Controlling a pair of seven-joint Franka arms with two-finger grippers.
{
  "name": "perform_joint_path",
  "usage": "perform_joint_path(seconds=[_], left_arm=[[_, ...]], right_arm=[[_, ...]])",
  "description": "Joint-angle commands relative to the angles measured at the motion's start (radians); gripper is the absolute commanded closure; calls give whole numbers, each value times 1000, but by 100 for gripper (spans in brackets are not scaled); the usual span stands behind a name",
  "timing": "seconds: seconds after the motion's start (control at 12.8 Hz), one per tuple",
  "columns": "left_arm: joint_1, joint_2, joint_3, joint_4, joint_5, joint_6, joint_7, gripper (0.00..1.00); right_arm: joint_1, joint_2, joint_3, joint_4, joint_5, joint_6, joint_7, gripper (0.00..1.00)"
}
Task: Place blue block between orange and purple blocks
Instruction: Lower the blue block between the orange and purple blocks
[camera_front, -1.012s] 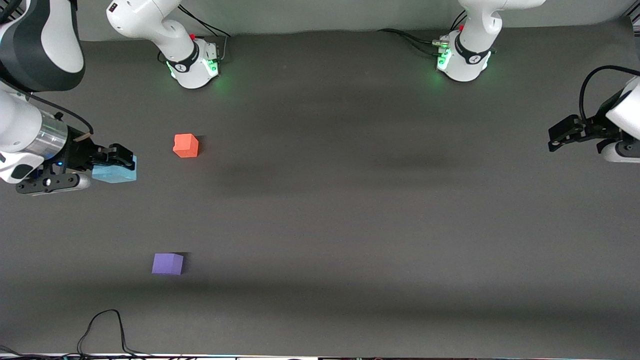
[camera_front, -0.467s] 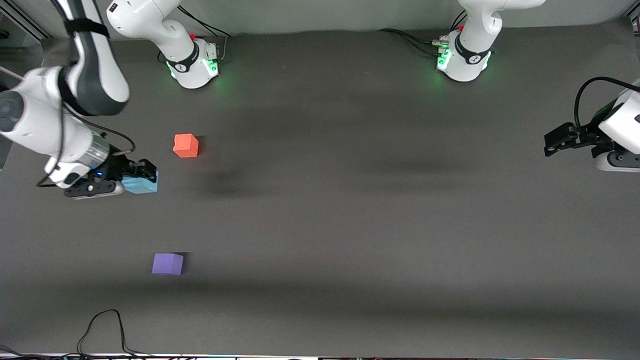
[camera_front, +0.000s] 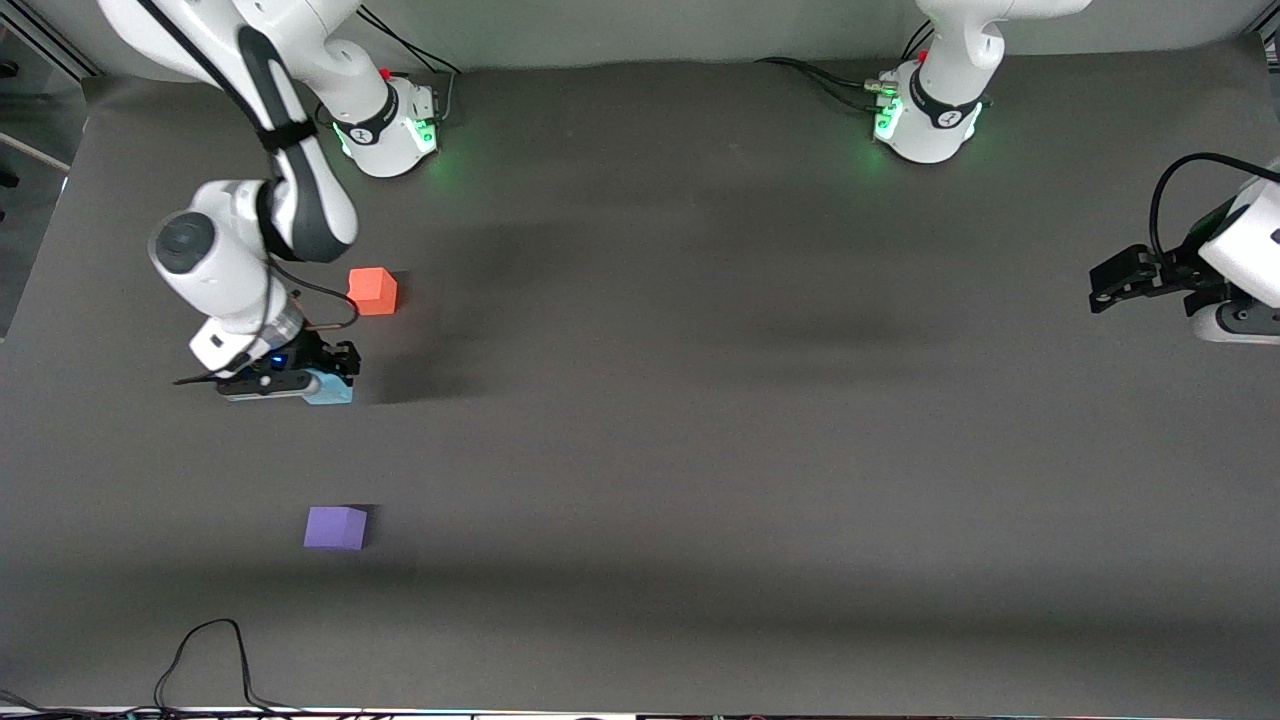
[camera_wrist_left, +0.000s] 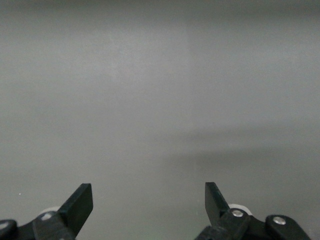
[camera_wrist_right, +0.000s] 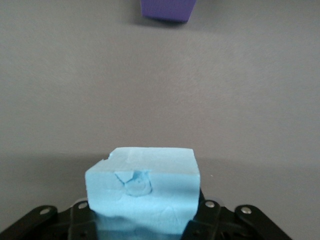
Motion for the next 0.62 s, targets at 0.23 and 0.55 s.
perform_joint_path(seconds=[0.23,0.55], left_arm=[[0,-7,-1,4,-1,6,-2,0],[0,-7,-1,4,-1,15,-2,0]], right_arm=[[6,236,29,90,680,-7,-618,100],[-13,320,29,144,802,-69,-735,100]])
